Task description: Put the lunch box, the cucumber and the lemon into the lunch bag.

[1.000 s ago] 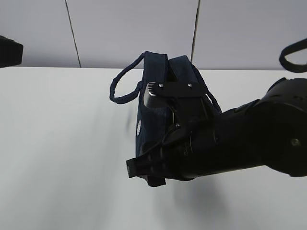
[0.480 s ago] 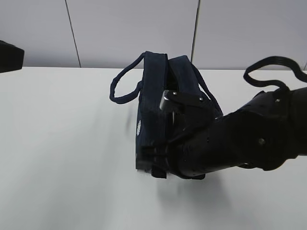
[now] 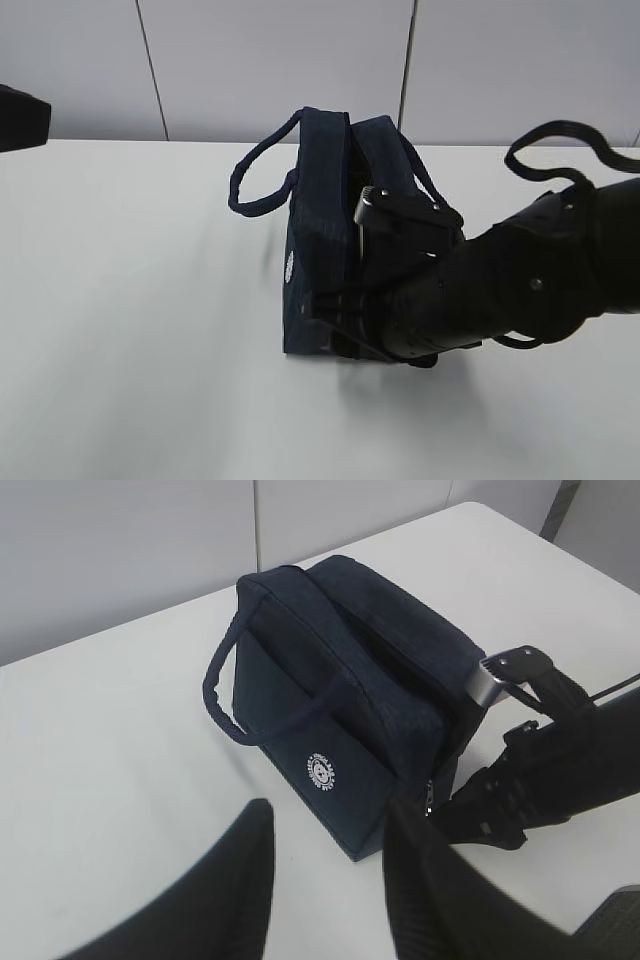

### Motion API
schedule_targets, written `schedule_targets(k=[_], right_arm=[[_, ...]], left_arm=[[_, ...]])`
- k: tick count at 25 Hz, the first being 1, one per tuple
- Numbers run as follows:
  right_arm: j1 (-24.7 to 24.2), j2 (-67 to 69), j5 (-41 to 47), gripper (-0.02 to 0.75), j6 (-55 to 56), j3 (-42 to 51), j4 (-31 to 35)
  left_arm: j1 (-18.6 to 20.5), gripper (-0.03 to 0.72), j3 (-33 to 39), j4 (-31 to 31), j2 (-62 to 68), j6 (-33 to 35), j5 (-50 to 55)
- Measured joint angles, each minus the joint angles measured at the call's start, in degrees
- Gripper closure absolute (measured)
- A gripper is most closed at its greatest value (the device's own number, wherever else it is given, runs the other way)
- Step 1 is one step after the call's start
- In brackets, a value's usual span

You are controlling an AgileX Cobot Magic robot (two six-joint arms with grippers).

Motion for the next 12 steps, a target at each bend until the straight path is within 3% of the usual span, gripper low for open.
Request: schedule_targets(k=[12], right_arm=[[0.00, 3.44, -5.13, 0.314, 0.12, 0.00, 2.30]], left_arm=[[0.00, 0.441, 0.00, -0.12, 0.00, 0.00, 0.00]])
